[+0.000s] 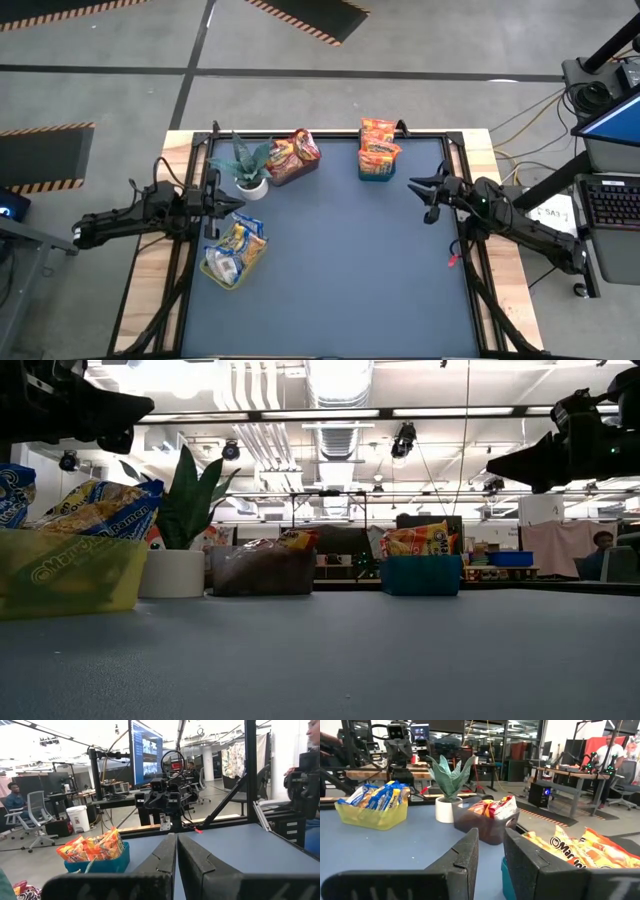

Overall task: Sort Maruchan noodles
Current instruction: Return to Home Position

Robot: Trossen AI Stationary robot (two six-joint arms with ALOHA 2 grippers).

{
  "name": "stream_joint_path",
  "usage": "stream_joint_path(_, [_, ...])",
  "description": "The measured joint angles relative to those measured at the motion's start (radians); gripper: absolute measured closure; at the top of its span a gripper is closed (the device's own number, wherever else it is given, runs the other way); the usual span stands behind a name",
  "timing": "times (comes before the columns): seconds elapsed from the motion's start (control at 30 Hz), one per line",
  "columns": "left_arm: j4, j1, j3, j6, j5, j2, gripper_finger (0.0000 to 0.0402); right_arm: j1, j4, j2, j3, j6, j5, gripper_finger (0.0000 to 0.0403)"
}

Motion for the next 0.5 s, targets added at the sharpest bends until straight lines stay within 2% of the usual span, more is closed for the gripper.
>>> stream_joint_path(0.3, [0.0, 0.0, 0.0, 0.0, 0.0, 0.002, 0.0402, 0.0, 0.0, 0.0, 0.0, 0.0, 0.0, 0.0314])
stream_joint_path(0.5, [0.0, 0.0, 0.0, 0.0, 0.0, 0.002, 0.0402, 0.0, 0.0, 0.012, 0.0, 0.0, 0.0, 0.0323])
